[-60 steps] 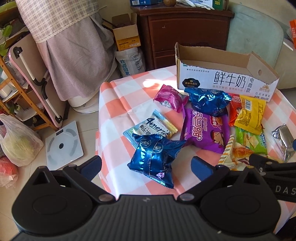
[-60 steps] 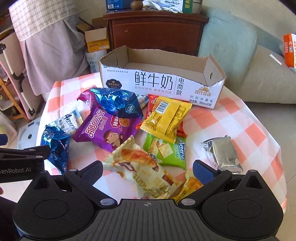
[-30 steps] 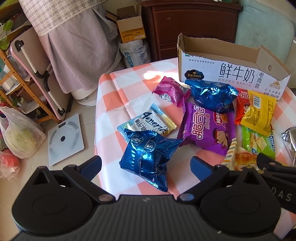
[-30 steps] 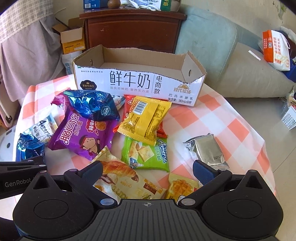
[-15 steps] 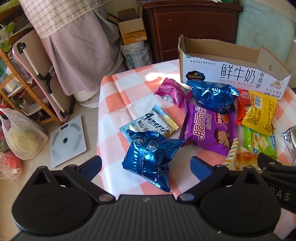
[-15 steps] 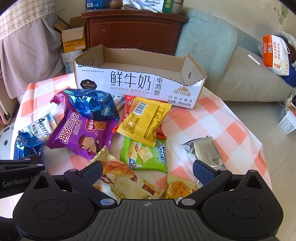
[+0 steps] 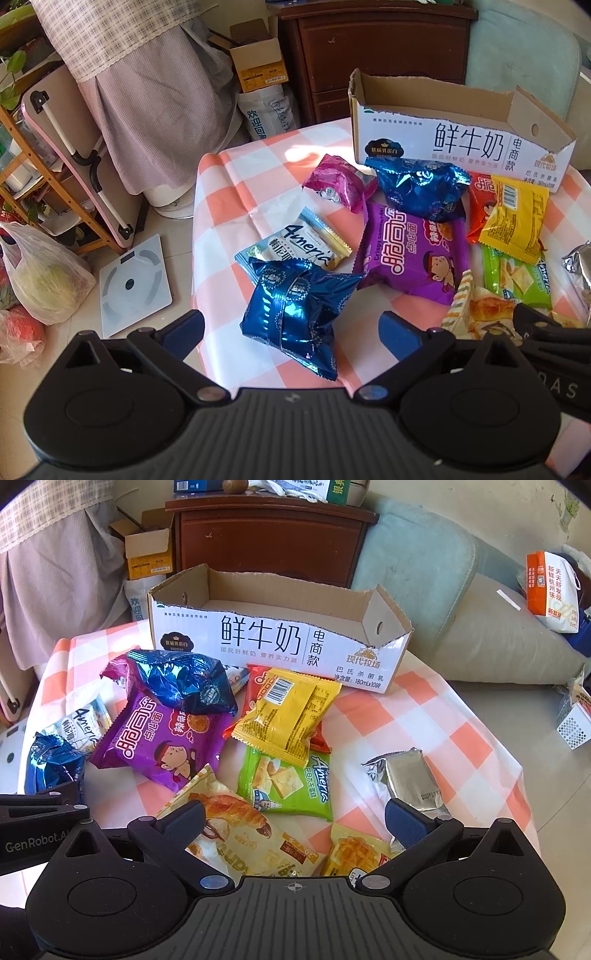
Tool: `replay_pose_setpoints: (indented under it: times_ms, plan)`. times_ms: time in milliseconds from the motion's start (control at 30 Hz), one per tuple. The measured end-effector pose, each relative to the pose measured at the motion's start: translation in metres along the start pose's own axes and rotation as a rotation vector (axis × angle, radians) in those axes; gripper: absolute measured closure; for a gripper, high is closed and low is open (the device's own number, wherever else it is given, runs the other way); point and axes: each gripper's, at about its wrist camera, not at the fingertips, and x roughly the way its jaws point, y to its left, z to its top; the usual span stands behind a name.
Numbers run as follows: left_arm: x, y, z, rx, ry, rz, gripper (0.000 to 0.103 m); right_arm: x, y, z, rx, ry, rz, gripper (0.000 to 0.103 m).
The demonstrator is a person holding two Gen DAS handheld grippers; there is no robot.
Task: Organize snacks
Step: 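Move the left tool toward the blue foil bag while the right tool approaches the croissant bag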
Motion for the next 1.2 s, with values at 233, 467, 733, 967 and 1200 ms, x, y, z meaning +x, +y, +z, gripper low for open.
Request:
replay_pose_setpoints:
  times_ms: [233, 467, 733, 967, 1200]
  plan:
    - [-0.001, 0.000, 0.000, -0.002, -0.005, -0.013, 0.004, -0.001, -0.002, -0.001, 0.000, -0.012, 0.009, 0.000]
    - [-0.003, 0.005, 0.000, -0.020, -0.019, -0.085, 0.003, -0.005, -0.012, -0.003, 0.005, -0.044, 0.050, 0.000]
    - [-0.001, 0.031, 0.005, -0.107, -0.029, -0.132, 0.002, -0.005, -0.048, -0.008, 0.087, 0.001, 0.140, 0.000]
    - [0.010, 0.058, 0.003, -0.158, -0.019, -0.083, 0.003, -0.004, -0.078, -0.018, 0.115, 0.013, 0.186, 0.000]
    - [0.026, 0.065, 0.001, -0.166, 0.000, -0.083, 0.003, -0.002, -0.069, -0.023, 0.038, -0.003, 0.319, 0.002]
